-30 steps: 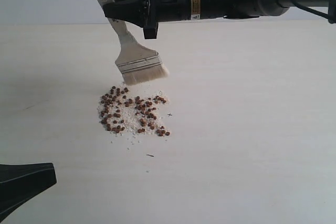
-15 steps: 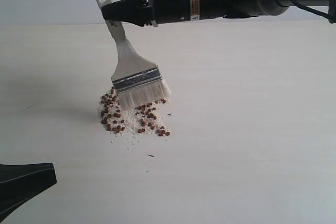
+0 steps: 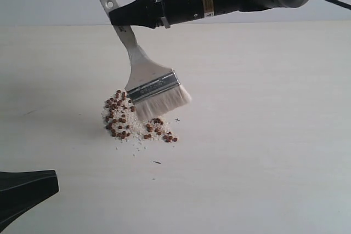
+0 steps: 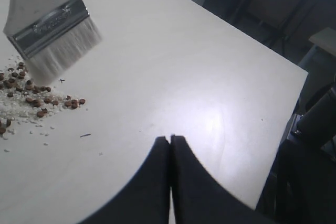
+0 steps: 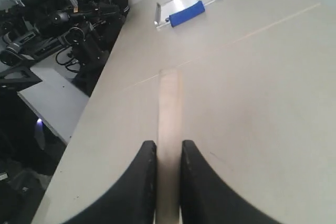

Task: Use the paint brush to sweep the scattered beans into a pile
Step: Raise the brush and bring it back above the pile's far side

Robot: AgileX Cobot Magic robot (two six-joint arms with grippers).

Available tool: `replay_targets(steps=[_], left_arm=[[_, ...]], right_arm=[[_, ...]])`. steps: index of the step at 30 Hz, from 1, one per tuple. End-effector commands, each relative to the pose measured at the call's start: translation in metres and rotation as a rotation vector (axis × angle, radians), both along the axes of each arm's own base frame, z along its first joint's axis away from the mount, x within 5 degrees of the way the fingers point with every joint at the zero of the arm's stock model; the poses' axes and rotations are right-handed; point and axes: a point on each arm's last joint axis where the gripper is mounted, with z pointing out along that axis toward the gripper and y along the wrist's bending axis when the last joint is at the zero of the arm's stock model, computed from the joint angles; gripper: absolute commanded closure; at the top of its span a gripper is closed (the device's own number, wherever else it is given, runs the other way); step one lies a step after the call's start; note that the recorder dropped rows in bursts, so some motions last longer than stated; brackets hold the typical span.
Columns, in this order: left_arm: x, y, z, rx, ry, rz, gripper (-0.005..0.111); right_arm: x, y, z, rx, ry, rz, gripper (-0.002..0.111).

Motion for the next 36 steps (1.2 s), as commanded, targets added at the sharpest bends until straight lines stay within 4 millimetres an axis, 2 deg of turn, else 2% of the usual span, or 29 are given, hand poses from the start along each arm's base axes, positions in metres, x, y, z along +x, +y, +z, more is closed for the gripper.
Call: replay_targets(steps=[1, 5, 8, 12, 15, 19, 22, 27, 31, 36], left_arm=[[-0.001, 0.0, 0.0, -0.007, -0.008, -0.003, 0.107], [-0.001, 0.0, 0.0, -0.008, -0.005, -0.002, 0.107], [-0.001, 0.0, 0.0, -0.008, -0.005, -0.002, 0.107], [-0.001, 0.0, 0.0, -0.008, -0.005, -0.002, 0.107], [-0.001, 0.0, 0.0, -0.008, -0.005, -0.002, 0.107], [-0.001, 0.0, 0.0, -0.007, -0.008, -0.003, 0.107], [-0.001, 0.0, 0.0, -0.007, -0.006, -0.002, 0.107], [-0.001, 0.0, 0.0, -0.007, -0.006, -0.002, 0.107], [-0.001, 0.0, 0.0, -0.007, -0.006, -0.002, 0.107], [-0.001, 0.0, 0.0, -0.007, -0.006, -0.002, 0.107]], right_arm=[[-0.002, -0.029, 0.025, 0.091, -0.143, -0.077, 0.108], [-0.007, -0.049, 0.031, 0.129, -0.226, -0.145, 0.108], [-0.006, -0.054, 0.026, 0.169, -0.269, -0.196, 0.108], [-0.008, -0.058, 0.014, 0.2, -0.409, -0.273, 0.108], [-0.005, -0.07, 0.007, 0.209, -0.451, -0.352, 0.108], [0.005, -0.088, -0.003, 0.23, -0.44, -0.468, 0.108], [0.015, -0.096, -0.019, 0.24, -0.397, -0.538, 0.108], [0.031, -0.103, -0.046, 0.283, -0.33, -0.682, 0.108], [0.046, -0.098, -0.058, 0.276, -0.36, -0.647, 0.108], [0.06, -0.09, -0.057, 0.285, -0.361, -0.566, 0.108]])
